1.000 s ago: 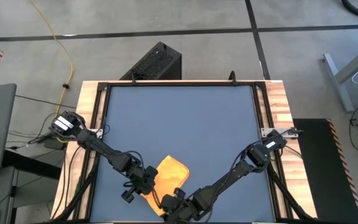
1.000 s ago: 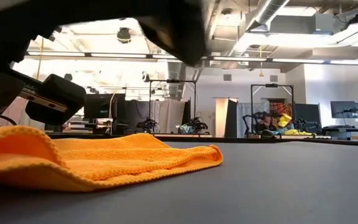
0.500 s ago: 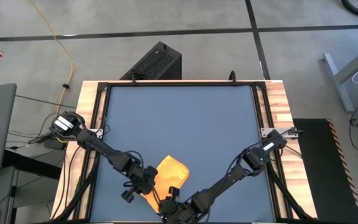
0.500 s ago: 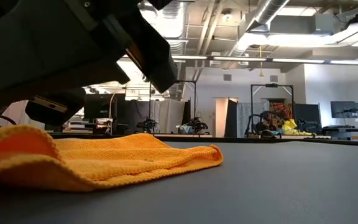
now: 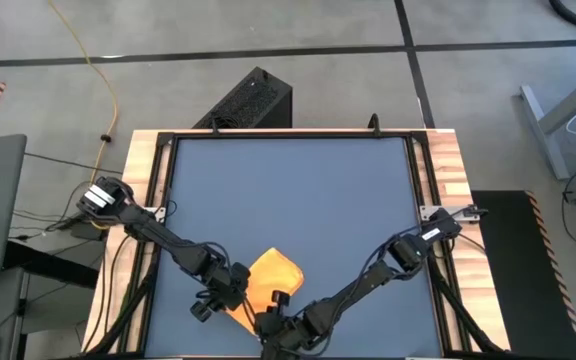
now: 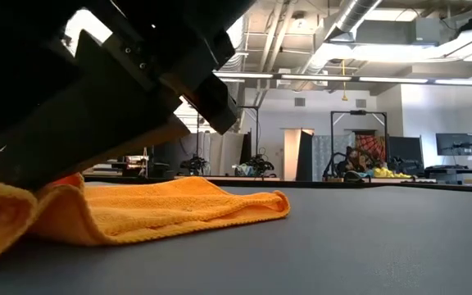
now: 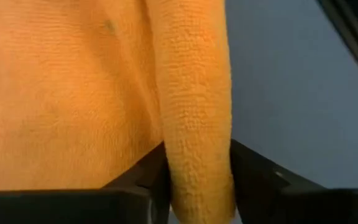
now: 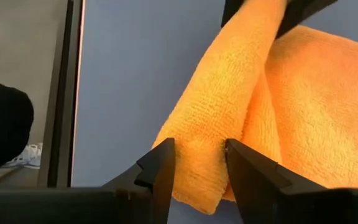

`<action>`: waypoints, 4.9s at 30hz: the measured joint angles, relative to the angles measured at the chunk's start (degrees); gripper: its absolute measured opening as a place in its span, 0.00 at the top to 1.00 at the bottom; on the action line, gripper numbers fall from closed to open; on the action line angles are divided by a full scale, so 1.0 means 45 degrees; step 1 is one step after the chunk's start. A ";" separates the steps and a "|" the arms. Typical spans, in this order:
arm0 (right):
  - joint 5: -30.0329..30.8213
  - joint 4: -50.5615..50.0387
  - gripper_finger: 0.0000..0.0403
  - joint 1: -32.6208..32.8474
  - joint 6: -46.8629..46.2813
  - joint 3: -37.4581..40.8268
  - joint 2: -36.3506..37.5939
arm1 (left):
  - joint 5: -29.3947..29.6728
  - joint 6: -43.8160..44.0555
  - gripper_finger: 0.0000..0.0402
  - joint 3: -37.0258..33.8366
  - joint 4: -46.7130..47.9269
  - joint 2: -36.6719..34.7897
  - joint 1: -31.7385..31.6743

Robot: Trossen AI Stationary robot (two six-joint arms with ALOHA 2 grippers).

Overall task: Roll towel
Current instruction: Roll the orange microfiber towel

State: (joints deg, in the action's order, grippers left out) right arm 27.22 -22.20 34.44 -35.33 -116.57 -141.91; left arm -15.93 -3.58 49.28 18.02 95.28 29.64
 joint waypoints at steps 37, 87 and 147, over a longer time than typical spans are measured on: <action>-0.0024 -0.0886 0.97 -0.0186 -0.7274 -0.0010 0.0019 | 0.2502 -0.1251 0.89 -0.0802 -0.4305 0.0518 0.1303; 0.1053 0.2028 0.40 -0.0517 0.5965 -0.0007 -0.0529 | -0.4390 -0.1063 1.00 -0.0816 -0.2689 0.0968 -0.2529; 0.2516 0.2419 0.91 0.0520 -0.5813 -0.0010 -0.1039 | 0.2604 -0.5972 0.71 -0.1224 -0.1630 -0.0742 0.0757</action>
State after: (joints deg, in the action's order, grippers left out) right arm 38.54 -11.31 36.77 -61.49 -116.62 -146.58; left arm -4.22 -30.46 43.77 10.69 91.94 33.05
